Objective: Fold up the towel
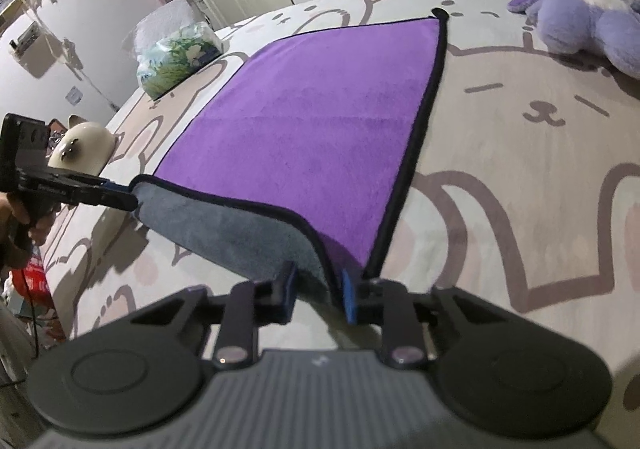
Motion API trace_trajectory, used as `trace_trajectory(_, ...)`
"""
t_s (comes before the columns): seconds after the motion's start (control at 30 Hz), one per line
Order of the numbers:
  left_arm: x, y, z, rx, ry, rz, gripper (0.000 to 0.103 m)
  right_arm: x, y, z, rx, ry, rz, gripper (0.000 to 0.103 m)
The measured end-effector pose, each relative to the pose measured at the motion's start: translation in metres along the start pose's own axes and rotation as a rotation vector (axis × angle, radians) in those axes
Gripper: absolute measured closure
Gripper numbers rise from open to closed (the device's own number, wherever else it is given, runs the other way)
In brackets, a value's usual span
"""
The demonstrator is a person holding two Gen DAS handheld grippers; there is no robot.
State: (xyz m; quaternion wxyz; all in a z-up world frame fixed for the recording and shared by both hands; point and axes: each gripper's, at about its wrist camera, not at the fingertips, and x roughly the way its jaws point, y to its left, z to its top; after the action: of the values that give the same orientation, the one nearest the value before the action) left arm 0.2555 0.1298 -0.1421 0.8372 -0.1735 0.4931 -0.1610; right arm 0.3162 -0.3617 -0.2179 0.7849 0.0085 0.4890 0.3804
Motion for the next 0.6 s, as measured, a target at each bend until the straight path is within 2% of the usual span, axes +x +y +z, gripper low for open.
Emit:
trace_trajectory(0.2, 0.001, 0.000, 0.001, 0.004, 0.006, 0.019, 0.072, 0.001, 0.006, -0.002, -0.036, 0.012, -0.017, 0.081)
trace_trajectory(0.3, 0.000, 0.000, 0.001, 0.010, 0.009, 0.040, 0.080, 0.002, 0.009, -0.001, -0.058, 0.012, -0.031, 0.083)
trace_trajectory(0.37, 0.001, 0.000, 0.001, 0.014, 0.011, 0.055, 0.087, 0.002, 0.010, -0.001, -0.068, 0.015, -0.036, 0.090)
trace_trajectory(0.43, 0.001, -0.001, 0.001, 0.021, 0.012, 0.069, 0.093, 0.002, 0.010, -0.001, -0.071, 0.015, -0.035, 0.093)
trace_trajectory(0.6, -0.003, -0.004, 0.002, 0.047, -0.003, 0.087, 0.097, 0.000, 0.013, 0.000, -0.080, 0.007, -0.034, 0.095)
